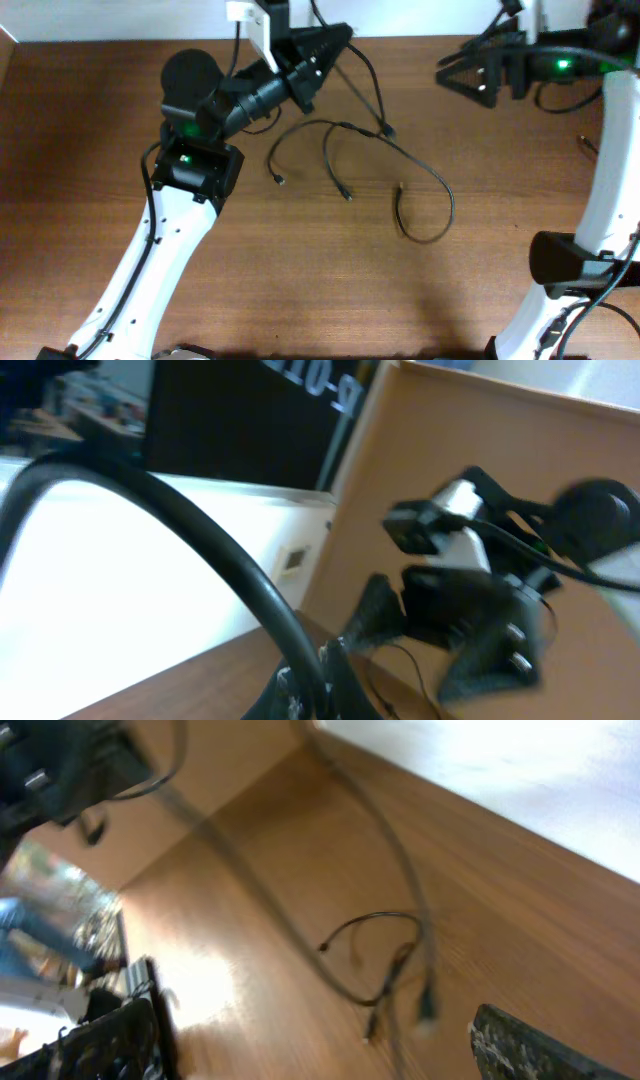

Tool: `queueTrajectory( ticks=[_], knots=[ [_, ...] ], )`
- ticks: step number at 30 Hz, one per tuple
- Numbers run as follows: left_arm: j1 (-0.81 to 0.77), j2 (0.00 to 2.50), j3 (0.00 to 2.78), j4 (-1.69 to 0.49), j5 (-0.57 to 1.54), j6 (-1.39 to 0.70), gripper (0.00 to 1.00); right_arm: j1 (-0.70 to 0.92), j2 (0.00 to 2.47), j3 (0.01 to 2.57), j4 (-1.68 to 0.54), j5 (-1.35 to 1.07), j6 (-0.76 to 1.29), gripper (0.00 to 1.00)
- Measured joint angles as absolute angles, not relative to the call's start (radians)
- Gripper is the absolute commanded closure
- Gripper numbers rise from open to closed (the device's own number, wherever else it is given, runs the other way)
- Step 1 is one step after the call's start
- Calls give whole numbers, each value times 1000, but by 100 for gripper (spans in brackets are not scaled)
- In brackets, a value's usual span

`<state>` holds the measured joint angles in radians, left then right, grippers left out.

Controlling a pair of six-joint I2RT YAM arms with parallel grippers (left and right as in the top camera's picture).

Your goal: Untangle cables

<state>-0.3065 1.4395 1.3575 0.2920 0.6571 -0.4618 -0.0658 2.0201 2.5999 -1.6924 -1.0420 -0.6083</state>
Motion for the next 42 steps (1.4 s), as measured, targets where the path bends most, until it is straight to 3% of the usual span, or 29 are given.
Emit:
queueTrajectory(
  ticks=[5,11,12,16,17,18,20,21,22,23,27,33,42],
  knots=[
    [-300,1439,1357,292,604,-548,100,91,2020,2600,-1692,-1054,-727,0],
    [-304,1439,1357,297,682,-622,100,127,2020,2600,-1660,-1052,-764,2],
    [-311,1439,1357,305,699,-635,100,127,2020,2600,-1660,-1052,-765,6],
    [-381,1439,1357,357,735,-653,100,136,2020,2600,-1657,-1052,-773,46],
    [-391,1439,1357,356,740,-653,100,141,2020,2600,-1658,-1053,-772,77],
    [-392,1439,1357,353,745,-653,98,146,2020,2600,-1657,-1053,-775,96],
    [-392,1439,1357,337,744,-654,85,150,2020,2600,-1658,-1060,-778,96],
    [-392,1439,1357,329,740,-653,70,151,2020,2600,-1663,-1065,-781,96],
    [-389,1439,1357,310,737,-646,44,152,2020,2600,-1662,-1068,-781,96],
    [-388,1437,1357,285,737,-632,1,152,2020,2600,-1660,-1069,-781,96],
    [-374,1432,1362,67,725,-539,1,149,2020,2600,-1625,-1068,-719,96],
    [-314,1428,1360,-357,595,-330,1,51,2019,2743,-1501,-1145,-466,96],
    [-306,1442,1359,-601,458,54,0,-8,2003,2933,-932,-1335,265,96]
  ],
)
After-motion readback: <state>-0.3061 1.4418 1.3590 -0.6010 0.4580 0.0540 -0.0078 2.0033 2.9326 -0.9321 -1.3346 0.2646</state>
